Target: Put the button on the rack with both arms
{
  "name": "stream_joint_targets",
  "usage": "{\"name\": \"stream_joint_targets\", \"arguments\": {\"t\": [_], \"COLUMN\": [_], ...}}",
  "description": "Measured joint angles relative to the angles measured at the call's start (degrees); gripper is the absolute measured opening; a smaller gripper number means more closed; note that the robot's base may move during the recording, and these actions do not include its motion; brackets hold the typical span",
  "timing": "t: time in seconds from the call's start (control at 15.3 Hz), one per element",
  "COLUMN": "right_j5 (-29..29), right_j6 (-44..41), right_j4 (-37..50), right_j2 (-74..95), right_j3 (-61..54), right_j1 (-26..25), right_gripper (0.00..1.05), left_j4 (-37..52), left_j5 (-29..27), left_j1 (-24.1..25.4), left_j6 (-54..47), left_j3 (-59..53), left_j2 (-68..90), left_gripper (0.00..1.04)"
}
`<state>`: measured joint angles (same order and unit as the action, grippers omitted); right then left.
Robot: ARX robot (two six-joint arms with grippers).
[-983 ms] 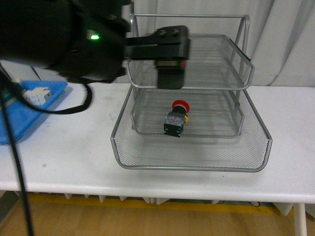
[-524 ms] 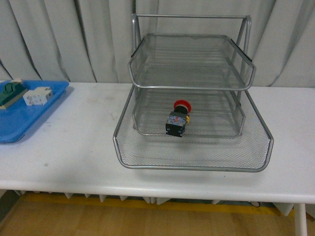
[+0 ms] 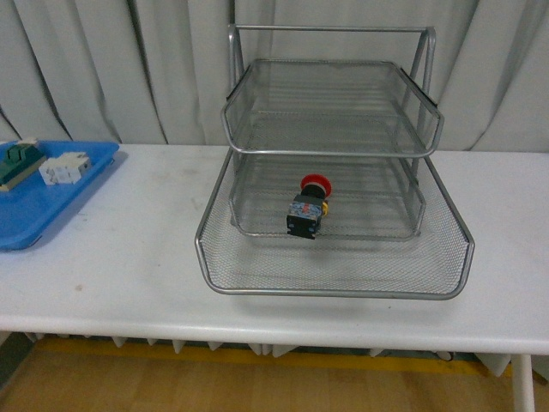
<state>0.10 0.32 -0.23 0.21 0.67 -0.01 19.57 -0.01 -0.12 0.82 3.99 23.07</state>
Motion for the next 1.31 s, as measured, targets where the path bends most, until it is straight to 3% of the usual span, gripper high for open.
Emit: {"name": "stream_joint_targets", "arguments": {"t": [0.72, 0.85, 1.11, 1.18, 1.31], "right_j5": [0.0, 0.0, 0.0, -0.1, -0.1], "right_j6": [0.0, 0.0, 0.0, 0.0, 0.0], "right_j4": [0.0, 0.0, 0.0, 0.0, -0.1], "right_j2": [0.0, 0.0, 0.0, 0.0, 0.0], "right_j3": [0.0, 0.0, 0.0, 0.0, 0.0], "right_j1": [0.0, 0.0, 0.0, 0.0, 0.0], "right_gripper": [0.98, 0.98, 0.98, 0.98, 0.98], "left_j4": [-9.6, -20.2, -19.9, -19.8, -19.8], "left_j5": [0.0, 0.0, 0.0, 0.0, 0.0], "left_j1": [0.0, 0.0, 0.0, 0.0, 0.0], "left_j6": [0.0, 0.0, 0.0, 0.0, 0.0], "left_j3": [-3.5, -3.5, -3.5, -3.5, -3.5], "left_j2": [-13.2, -22.3, -22.6, -22.6, -22.6], "left_gripper": [0.02, 0.02, 0.02, 0.05, 0.32]}}
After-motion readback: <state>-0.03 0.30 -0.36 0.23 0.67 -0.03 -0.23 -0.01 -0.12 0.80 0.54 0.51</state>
